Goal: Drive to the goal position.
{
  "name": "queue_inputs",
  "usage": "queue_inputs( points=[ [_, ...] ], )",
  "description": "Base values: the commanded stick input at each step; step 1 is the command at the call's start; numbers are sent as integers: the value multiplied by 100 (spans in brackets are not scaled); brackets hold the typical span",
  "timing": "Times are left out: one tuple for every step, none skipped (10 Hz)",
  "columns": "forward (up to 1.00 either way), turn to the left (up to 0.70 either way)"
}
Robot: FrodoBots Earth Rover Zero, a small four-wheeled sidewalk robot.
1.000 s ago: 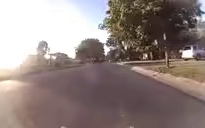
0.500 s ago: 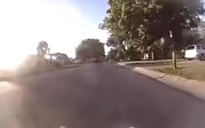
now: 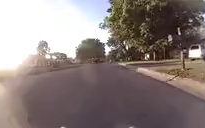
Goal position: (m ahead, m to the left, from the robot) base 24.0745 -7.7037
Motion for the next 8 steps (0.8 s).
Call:
queue_inputs(
  points=[
    [100, 3],
    [100, 3],
    [100, 3],
    [100, 3],
    [100, 3],
    [100, 3],
    [100, 3],
    [100, 3]
  ],
)
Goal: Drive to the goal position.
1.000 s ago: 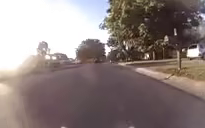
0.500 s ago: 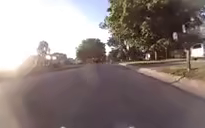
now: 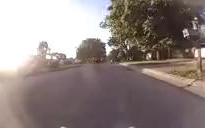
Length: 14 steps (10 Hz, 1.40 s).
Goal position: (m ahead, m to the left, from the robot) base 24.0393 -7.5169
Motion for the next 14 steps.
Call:
queue_inputs(
  points=[
    [100, 3],
    [100, 3],
    [100, 3],
    [100, 3],
    [100, 3],
    [100, 3],
    [100, 3],
    [100, 3],
    [100, 2],
    [100, 1],
    [100, 0],
    [100, 0],
    [100, 2],
    [100, 1]
  ],
)
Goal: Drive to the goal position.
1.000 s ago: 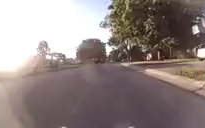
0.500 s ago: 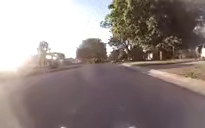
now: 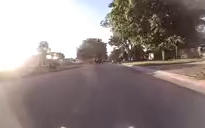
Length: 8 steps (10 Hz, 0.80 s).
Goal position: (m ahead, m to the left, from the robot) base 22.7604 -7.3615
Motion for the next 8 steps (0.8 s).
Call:
queue_inputs(
  points=[
    [100, 1],
    [100, 0],
    [100, 0],
    [100, 0],
    [100, 0],
    [100, 0],
    [100, 0],
    [100, 0]
  ],
)
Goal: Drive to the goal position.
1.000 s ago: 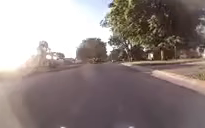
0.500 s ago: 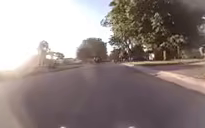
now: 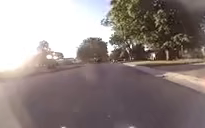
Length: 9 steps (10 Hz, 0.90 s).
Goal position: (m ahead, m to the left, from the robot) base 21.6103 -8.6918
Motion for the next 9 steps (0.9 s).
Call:
queue_inputs(
  points=[
    [100, 0],
    [100, 0],
    [100, 0],
    [100, 0],
    [100, 0],
    [100, 0],
    [100, 0],
    [100, 0],
    [100, 0]
  ],
)
